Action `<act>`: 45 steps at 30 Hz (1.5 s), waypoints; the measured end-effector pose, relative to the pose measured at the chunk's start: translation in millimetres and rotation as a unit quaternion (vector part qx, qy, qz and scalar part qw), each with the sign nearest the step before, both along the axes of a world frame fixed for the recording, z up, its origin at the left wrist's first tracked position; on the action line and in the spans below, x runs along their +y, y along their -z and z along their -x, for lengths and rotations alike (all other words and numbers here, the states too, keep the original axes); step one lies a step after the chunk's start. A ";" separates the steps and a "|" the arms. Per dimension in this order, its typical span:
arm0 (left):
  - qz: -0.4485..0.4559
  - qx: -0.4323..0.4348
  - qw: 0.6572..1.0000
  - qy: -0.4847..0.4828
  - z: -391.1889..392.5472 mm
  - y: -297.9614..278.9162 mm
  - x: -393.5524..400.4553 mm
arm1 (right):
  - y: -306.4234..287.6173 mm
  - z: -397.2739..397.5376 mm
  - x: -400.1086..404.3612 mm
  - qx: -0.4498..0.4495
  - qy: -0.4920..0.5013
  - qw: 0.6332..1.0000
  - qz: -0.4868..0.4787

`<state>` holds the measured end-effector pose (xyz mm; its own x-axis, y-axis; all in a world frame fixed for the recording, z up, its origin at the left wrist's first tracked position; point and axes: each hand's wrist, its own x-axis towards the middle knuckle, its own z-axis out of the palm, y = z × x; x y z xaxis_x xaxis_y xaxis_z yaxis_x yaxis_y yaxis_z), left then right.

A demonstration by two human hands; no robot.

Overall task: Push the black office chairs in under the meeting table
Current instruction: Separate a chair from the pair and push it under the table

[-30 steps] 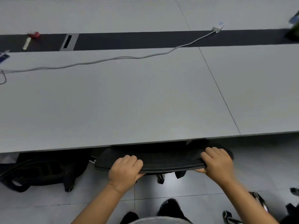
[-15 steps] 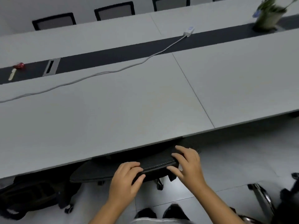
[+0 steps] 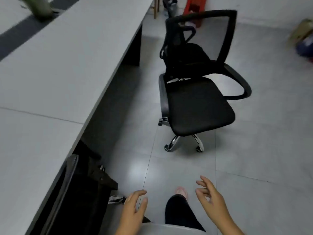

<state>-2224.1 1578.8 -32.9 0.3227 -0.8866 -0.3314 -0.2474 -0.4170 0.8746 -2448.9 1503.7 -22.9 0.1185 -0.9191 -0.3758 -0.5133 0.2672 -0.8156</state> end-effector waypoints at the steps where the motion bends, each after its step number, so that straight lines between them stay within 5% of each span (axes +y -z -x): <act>1: -0.014 0.016 1.000 0.011 9.7 2.6 -6.6 | 0.4 23.6 13.8 0.001 0.041 0.999 -0.009; 7: -0.046 0.046 0.991 0.114 103.2 2.5 -77.0 | 2.8 142.9 45.4 -0.014 0.239 0.969 -0.066; 11: -0.022 0.072 0.977 0.198 204.4 -0.2 -139.2 | 8.9 218.5 6.3 -0.025 0.273 0.962 -0.011; 17: 0.014 0.092 0.973 0.211 327.5 -13.4 -203.9 | -8.4 320.3 -66.3 -0.060 0.267 0.960 0.059; 25: -0.016 0.055 0.989 0.138 394.3 2.2 -282.4 | 24.8 409.0 -109.5 -0.073 0.379 0.923 0.008; 38: 0.034 0.128 0.965 0.227 561.5 -19.3 -603.1 | -16.5 561.9 -440.0 -0.095 0.344 0.932 0.064; 45: -0.001 0.120 0.984 0.135 606.9 13.5 -719.5 | -5.0 613.7 -586.6 -0.074 0.320 0.944 0.034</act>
